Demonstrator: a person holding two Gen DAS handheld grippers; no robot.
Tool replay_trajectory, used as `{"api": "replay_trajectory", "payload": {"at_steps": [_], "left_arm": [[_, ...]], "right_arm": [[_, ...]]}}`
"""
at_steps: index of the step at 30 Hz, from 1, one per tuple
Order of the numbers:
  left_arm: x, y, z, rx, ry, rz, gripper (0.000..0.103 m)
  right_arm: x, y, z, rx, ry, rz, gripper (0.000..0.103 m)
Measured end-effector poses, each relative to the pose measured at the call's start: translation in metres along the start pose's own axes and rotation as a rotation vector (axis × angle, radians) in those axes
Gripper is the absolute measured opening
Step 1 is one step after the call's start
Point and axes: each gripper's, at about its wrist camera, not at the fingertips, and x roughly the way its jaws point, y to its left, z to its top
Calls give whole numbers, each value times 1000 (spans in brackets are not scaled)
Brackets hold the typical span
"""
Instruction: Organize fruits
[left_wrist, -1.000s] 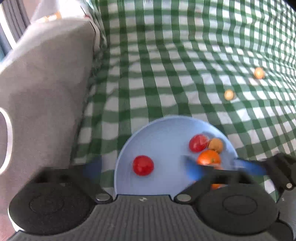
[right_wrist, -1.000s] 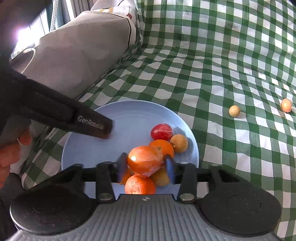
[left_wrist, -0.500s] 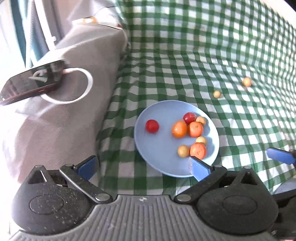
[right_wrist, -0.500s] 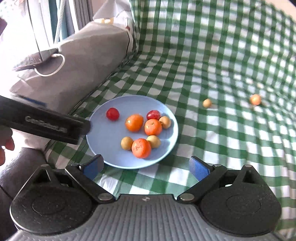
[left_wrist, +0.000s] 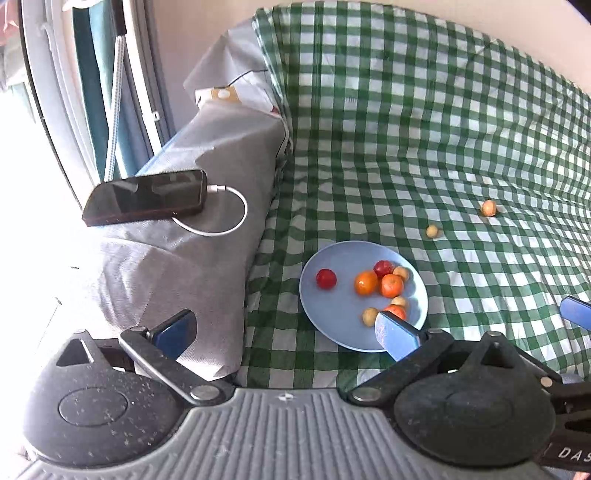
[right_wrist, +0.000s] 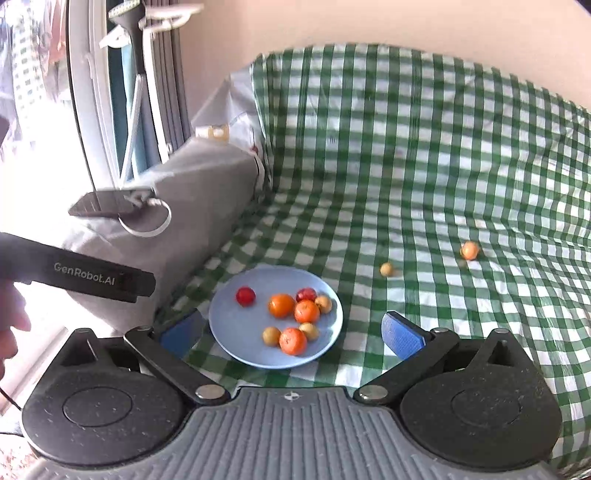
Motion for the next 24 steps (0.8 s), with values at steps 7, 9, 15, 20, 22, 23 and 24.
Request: {"api": "replay_trajectory", "payload": {"at_steps": [7,9,15,20,22,23,24], "left_arm": [[-24,-13,-10,19,-38,5,103],[-27,-16,-12,30,-36,0,103],[-29,-21,-16,57,-42,-2,103],[-25,-23,-16,62,-32,4,103],[-22,-23,-17,66,-24,10,103],[-20,-23,-17,68,-20,14,103],[-18,-23,-16,68,-16,18,103]], "right_arm": [[-22,-4,-8,3,-14,22,102],[-25,-3,-10,5,-24,23,102],[-32,-6,-13,20,-42,17,102],[-27,-7,-14,29,-30,15,102],[-25,-9,-13,31,-27,19,102],[-24,-10,-13,31,-26,21,102],[-21,-11,-12,31,-23,23,102]]}}
